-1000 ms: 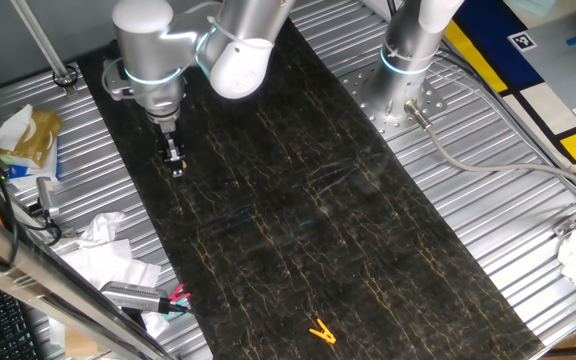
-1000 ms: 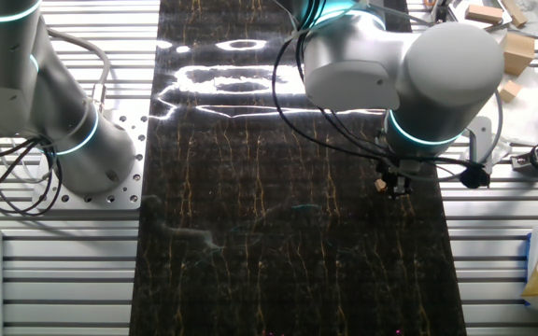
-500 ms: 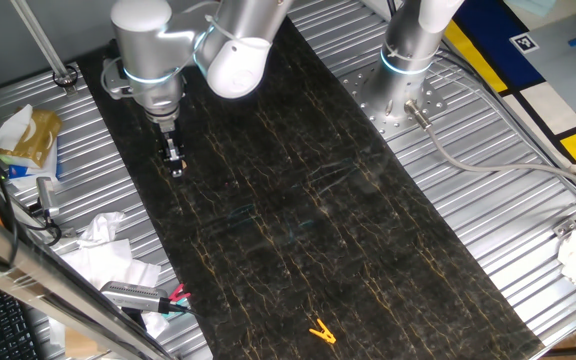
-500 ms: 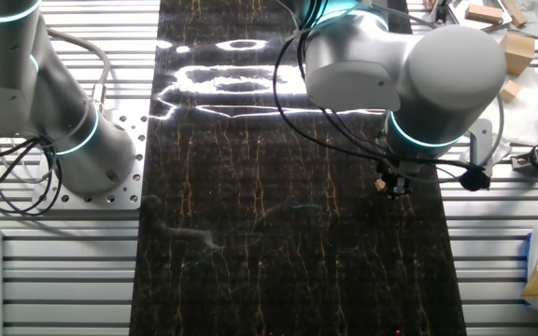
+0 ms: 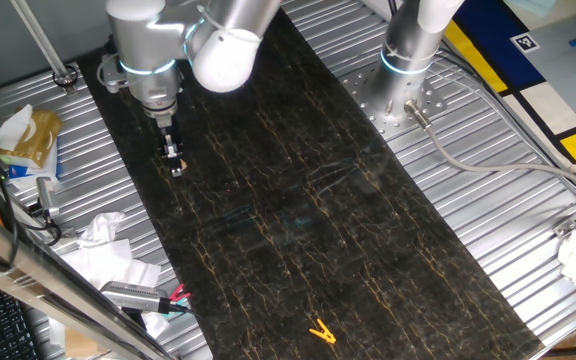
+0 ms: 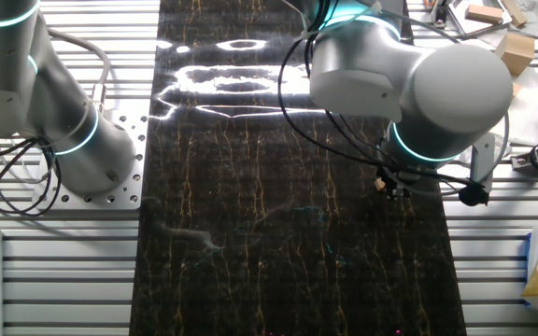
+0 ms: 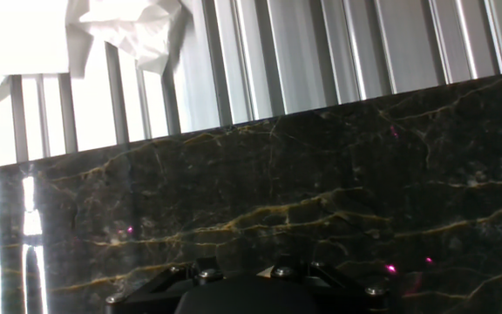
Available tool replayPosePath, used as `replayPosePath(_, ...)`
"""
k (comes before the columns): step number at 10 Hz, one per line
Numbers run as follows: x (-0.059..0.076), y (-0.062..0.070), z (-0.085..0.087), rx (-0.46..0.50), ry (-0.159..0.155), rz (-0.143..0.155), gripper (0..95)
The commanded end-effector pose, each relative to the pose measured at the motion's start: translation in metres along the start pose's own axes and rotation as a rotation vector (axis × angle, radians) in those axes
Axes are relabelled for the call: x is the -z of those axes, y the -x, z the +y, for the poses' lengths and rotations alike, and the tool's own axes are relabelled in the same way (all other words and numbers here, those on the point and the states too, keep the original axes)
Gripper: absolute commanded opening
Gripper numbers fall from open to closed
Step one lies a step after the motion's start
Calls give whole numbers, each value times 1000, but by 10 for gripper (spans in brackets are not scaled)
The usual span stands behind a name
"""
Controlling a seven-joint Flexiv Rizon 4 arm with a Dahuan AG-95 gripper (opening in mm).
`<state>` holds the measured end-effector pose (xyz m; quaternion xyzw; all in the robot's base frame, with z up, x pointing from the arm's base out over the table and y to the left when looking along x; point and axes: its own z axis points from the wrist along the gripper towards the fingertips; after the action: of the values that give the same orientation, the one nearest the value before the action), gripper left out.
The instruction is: Hold a small block with the gripper and sweep it from left to right on the table
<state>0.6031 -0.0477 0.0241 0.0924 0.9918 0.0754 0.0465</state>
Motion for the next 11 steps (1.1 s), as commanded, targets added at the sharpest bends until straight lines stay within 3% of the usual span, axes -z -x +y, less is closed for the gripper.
replayPosePath(1,2,-2,0,2,-1,0,380)
replayPosePath(11,2,-3,9,-21,5,-2,380)
